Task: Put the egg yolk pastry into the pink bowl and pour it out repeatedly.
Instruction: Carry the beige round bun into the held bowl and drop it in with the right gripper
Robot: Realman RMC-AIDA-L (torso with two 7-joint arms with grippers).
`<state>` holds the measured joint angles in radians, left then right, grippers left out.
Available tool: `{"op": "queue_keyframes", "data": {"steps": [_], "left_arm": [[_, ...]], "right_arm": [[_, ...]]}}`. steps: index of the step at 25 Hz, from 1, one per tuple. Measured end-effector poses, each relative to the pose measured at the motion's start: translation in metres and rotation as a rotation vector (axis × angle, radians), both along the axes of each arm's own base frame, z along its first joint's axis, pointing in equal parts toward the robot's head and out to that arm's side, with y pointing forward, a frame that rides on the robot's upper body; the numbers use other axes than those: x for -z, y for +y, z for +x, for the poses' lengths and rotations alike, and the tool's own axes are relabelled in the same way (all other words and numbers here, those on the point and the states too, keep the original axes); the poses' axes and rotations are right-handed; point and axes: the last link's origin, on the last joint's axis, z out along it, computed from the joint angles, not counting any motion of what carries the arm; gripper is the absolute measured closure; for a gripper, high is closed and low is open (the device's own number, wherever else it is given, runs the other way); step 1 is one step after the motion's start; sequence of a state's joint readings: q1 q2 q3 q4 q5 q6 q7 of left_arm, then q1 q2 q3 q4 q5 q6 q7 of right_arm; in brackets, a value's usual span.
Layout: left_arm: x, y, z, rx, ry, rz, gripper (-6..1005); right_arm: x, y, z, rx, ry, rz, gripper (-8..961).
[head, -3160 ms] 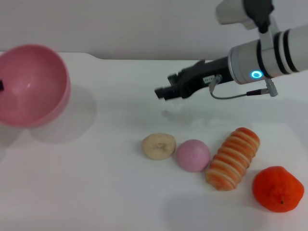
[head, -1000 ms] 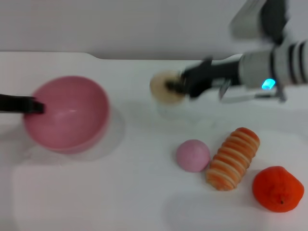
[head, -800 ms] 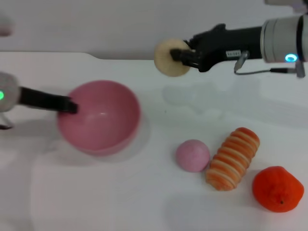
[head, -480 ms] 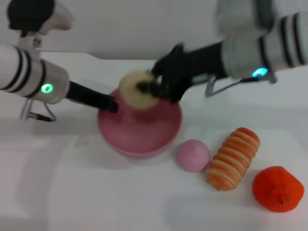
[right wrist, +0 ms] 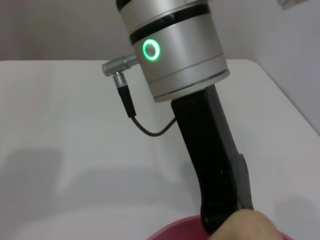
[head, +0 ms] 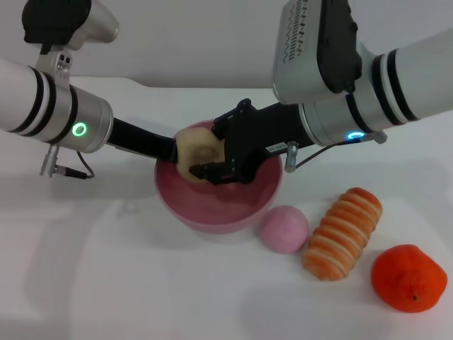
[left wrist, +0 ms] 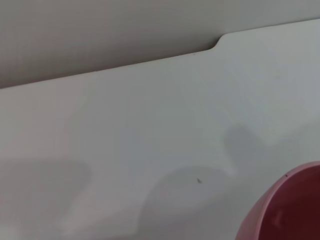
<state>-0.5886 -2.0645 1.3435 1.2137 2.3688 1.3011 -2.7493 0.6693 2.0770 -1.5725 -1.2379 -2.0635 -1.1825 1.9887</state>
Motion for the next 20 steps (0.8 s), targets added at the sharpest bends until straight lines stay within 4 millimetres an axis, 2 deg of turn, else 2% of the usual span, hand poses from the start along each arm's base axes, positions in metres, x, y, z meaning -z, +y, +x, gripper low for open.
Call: {"op": "queue_keyframes", "data": {"steps": [2, 8, 14, 20], "left_arm": [[0.001, 0.000, 0.000, 0.000, 0.000, -0.002, 998], [0.002, -0.001, -0.001, -0.003, 0.001, -0.004, 998], [0.004, -0.002, -0.004, -0.015, 0.002, -0.010, 987], [0.004, -0.001, -0.006, -0.020, 0.004, -0.005, 976]], "right_arm": [[-0.001, 0.000, 0.001, 0.004, 0.003, 0.004, 511], [-0.004, 0.001, 0.003, 0.014, 0.008, 0.010, 412], [-0.007, 0.003, 0.006, 0.041, -0.035, 0.036, 412], [-0.006, 0.002, -0.005, 0.062, -0.110, 0.099, 412]]}}
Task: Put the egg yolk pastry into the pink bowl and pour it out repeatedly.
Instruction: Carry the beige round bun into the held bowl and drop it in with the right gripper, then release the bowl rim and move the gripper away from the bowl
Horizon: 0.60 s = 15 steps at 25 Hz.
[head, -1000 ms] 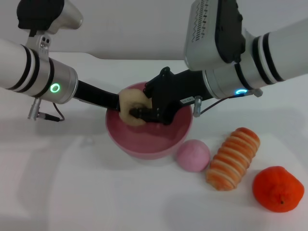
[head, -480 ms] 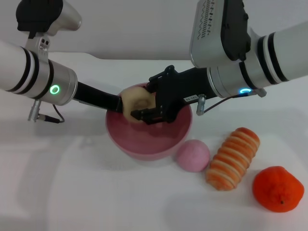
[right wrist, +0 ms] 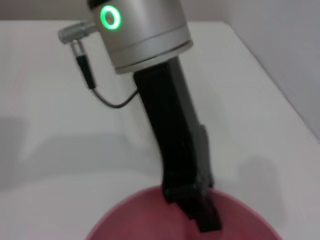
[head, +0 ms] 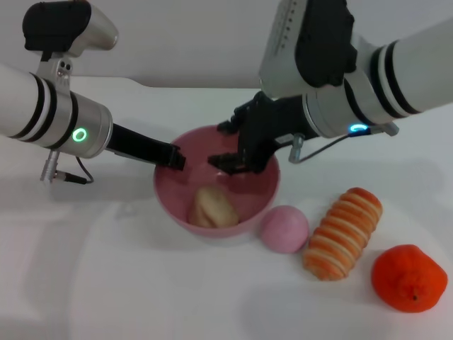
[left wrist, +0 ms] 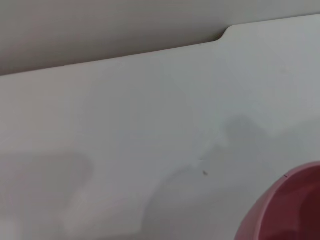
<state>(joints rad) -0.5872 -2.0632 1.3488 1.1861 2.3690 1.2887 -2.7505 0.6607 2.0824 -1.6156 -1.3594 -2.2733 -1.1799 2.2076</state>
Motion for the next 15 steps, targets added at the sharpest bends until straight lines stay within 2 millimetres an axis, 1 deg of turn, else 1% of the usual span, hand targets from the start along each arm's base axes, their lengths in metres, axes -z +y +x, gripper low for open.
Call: {"op": "queue_keyframes", "data": {"steps": [3, 9, 15], "left_arm": [[0.002, -0.001, -0.005, -0.011, 0.007, -0.008, 971], [0.012, -0.003, -0.019, -0.042, 0.018, -0.012, 960], [0.025, -0.008, -0.017, -0.003, 0.055, -0.054, 949]], "right_arm": [[-0.006, 0.005, 0.002, 0.039, 0.062, 0.045, 412], [-0.021, 0.015, 0.018, 0.111, 0.137, 0.127, 412], [-0.025, 0.018, 0.026, 0.130, 0.150, 0.164, 412]]}}
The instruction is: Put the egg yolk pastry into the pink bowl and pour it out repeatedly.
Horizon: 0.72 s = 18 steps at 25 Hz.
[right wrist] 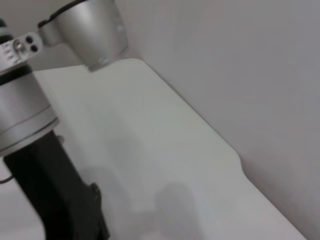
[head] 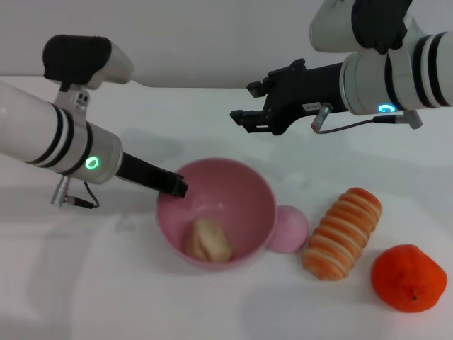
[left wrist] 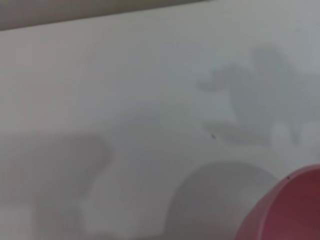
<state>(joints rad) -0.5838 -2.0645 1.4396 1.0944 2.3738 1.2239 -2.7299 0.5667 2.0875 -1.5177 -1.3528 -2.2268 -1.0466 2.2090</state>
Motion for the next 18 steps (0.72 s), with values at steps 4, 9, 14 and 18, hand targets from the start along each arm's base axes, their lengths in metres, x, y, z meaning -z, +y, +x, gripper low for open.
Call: {"op": "queue_keyframes", "data": {"steps": [4, 9, 14, 18], "left_arm": [[0.002, -0.001, -0.001, -0.005, 0.003, 0.004, 942], [-0.006, 0.003, -0.007, -0.035, -0.022, 0.045, 899], [-0.023, 0.011, -0.008, -0.056, -0.088, 0.110, 717], [-0.047, 0.016, -0.009, -0.044, -0.230, 0.177, 483]], "right_arm": [[0.001, 0.001, 0.003, -0.008, -0.005, 0.008, 412], [0.002, 0.001, 0.006, 0.002, -0.004, 0.010, 412], [0.000, 0.002, 0.012, 0.021, 0.002, 0.023, 412], [-0.003, 0.003, 0.015, 0.040, 0.022, 0.032, 412]]}}
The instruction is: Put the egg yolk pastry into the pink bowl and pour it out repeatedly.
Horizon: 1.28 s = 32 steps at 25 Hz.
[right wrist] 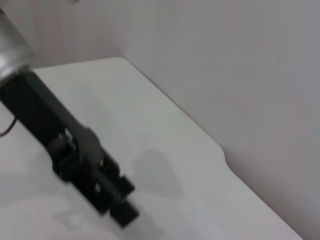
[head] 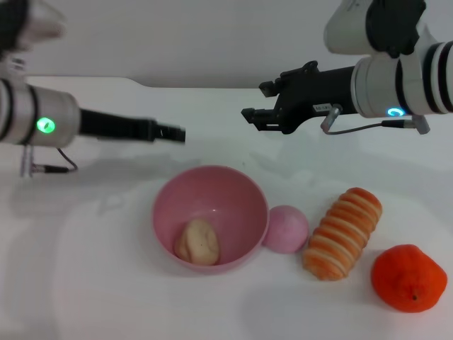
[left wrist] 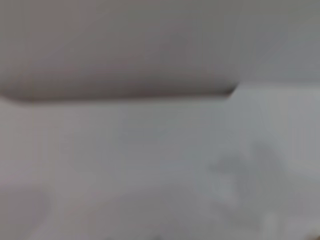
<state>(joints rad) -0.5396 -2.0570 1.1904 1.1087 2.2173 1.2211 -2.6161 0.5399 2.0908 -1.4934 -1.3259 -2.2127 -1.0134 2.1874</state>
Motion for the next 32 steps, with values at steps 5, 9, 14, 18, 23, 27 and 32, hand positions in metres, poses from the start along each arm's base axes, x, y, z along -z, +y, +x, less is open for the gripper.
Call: {"op": "queue_keyframes", "data": {"steps": [5, 9, 14, 18, 23, 27, 32], "left_arm": [[-0.037, -0.006, -0.009, 0.036, -0.216, 0.098, 354], [-0.063, -0.016, -0.019, 0.078, -0.380, 0.203, 354], [-0.115, -0.061, -0.054, 0.284, -0.776, 0.593, 353], [-0.130, -0.096, -0.091, 0.357, -0.752, 0.878, 353], [-0.127, -0.134, -0.136, 0.378, -0.490, 1.167, 354], [-0.102, -0.161, -0.155, 0.482, -0.122, 1.315, 355], [-0.068, -0.173, -0.164, 0.475, 0.084, 1.312, 356]], "right_arm": [[-0.009, 0.003, 0.007, 0.058, 0.087, 0.024, 412], [-0.022, 0.007, 0.014, 0.122, 0.211, 0.063, 412], [-0.055, 0.008, 0.047, 0.265, 0.610, 0.136, 412], [-0.081, -0.002, 0.099, 0.351, 0.988, 0.256, 412], [-0.088, -0.034, 0.169, 0.353, 1.193, 0.547, 412], [-0.077, -0.066, 0.210, 0.310, 1.066, 0.829, 412], [-0.055, -0.102, 0.227, 0.197, 0.745, 1.061, 412]]}}
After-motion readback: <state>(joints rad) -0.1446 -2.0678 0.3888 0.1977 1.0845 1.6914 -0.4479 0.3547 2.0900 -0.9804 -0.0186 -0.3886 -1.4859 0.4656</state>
